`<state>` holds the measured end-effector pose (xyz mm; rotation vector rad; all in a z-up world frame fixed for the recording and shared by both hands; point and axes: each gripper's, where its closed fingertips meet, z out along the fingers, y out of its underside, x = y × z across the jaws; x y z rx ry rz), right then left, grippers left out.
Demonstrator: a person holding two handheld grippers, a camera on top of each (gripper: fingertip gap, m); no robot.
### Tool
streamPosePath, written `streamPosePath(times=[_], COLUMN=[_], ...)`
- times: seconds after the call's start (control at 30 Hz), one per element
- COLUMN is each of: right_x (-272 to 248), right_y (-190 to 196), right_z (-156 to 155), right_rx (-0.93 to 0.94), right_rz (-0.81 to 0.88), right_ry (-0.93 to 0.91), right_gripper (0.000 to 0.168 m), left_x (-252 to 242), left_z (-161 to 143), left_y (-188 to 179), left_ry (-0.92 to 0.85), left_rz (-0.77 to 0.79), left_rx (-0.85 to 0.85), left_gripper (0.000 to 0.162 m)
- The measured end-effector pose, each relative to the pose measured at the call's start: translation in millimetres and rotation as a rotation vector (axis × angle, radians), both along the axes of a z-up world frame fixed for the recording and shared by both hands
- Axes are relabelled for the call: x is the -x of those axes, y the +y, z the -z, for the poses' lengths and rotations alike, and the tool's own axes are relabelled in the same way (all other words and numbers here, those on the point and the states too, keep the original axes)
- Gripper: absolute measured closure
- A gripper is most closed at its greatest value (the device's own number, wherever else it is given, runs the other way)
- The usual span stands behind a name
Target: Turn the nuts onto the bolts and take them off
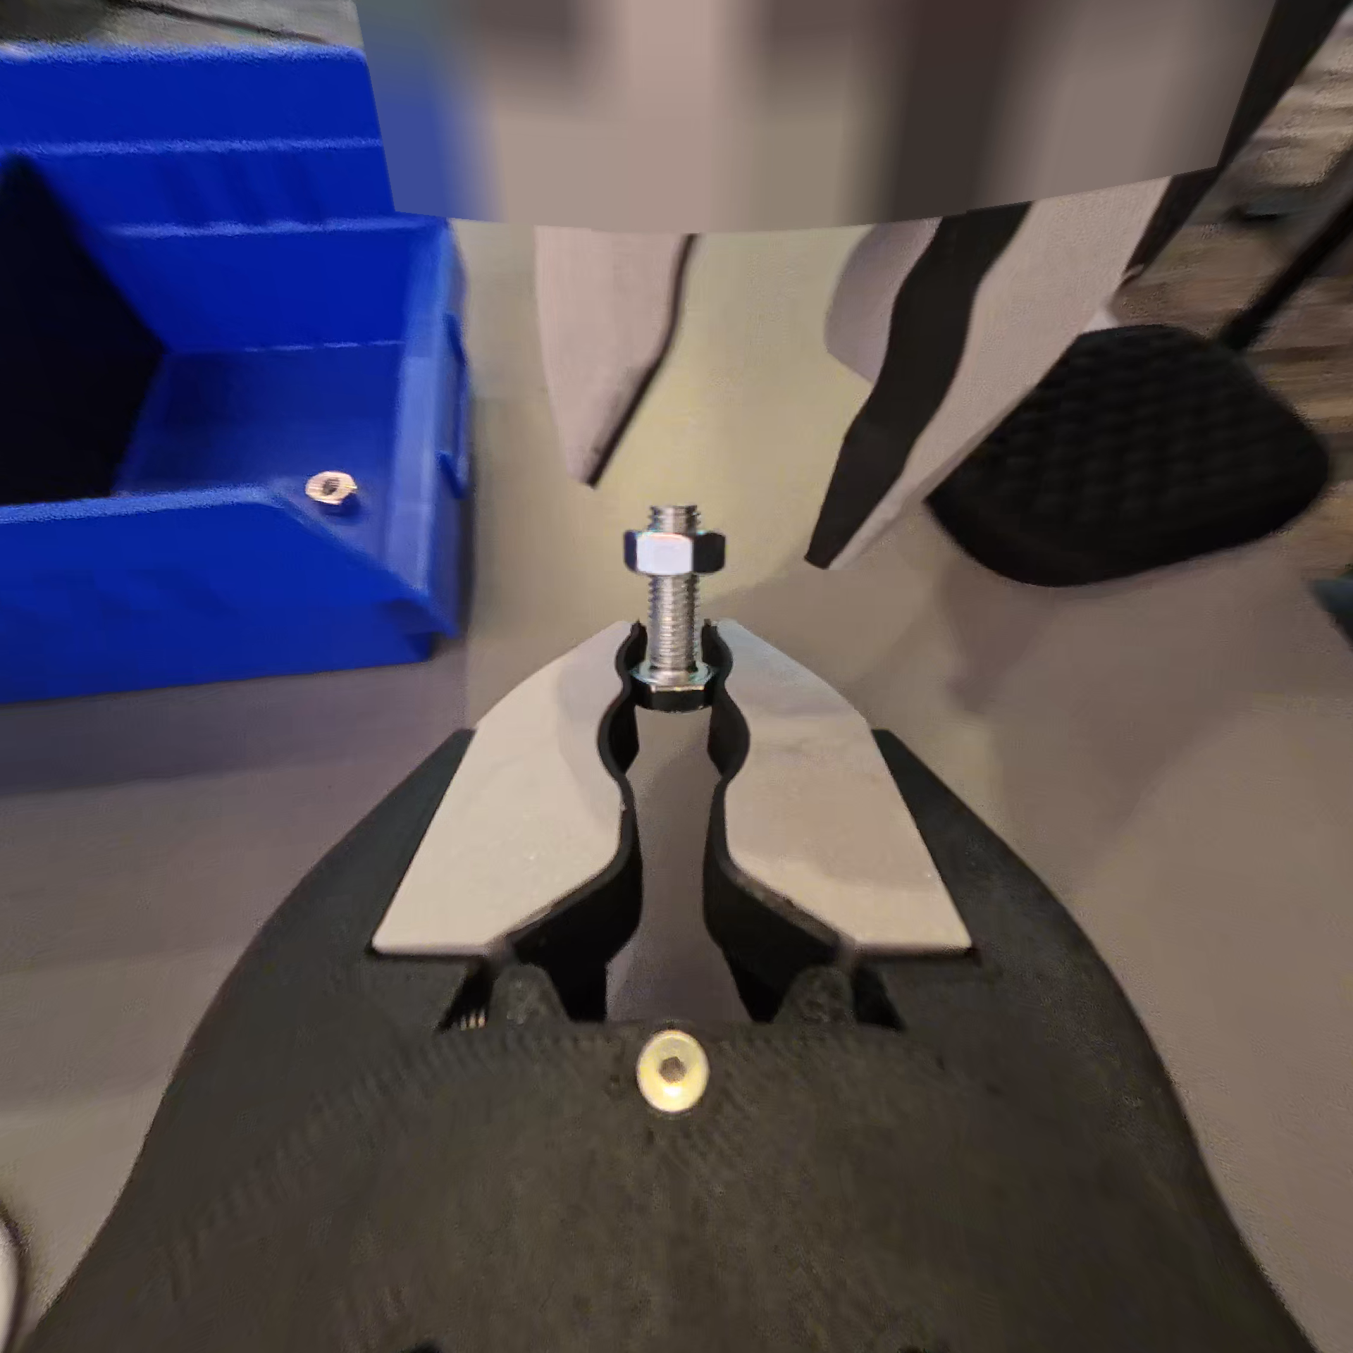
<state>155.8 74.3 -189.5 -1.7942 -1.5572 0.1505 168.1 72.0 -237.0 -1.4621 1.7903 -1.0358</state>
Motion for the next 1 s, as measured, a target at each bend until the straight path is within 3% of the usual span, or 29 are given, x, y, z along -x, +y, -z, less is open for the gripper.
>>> streamPosePath(times=[0.13, 0.23, 0.47, 0.7, 1.0], right_x=[-9, -8, -3, -2, 9], right_y=[8, 7, 7, 1, -28], right_z=[5, 12, 21, 21, 29], right_rx=[0.320, 0.532, 0.665, 0.483, -0.162], right_rz=[0.263, 0.354, 0.431, 0.266, -0.371], right_ry=[0.347, 0.552, 0.714, 0.499, -0.228], right_gripper=[0.132, 0.134, 0.148, 0.149, 0.149], left_x=[-3, -5, -7, -6, 13], left_z=[-3, -3, 0, 3, 10], left_y=[25, 29, 32, 20, -45], left_ry=[0.006, 0.033, 0.090, 0.103, 0.118], left_rz=[-0.176, -0.228, -0.297, -0.200, 0.252], left_rx=[-0.238, -0.387, -0.614, -0.456, 0.145], left_gripper=[0.147, 0.147, 0.147, 0.147, 0.147])
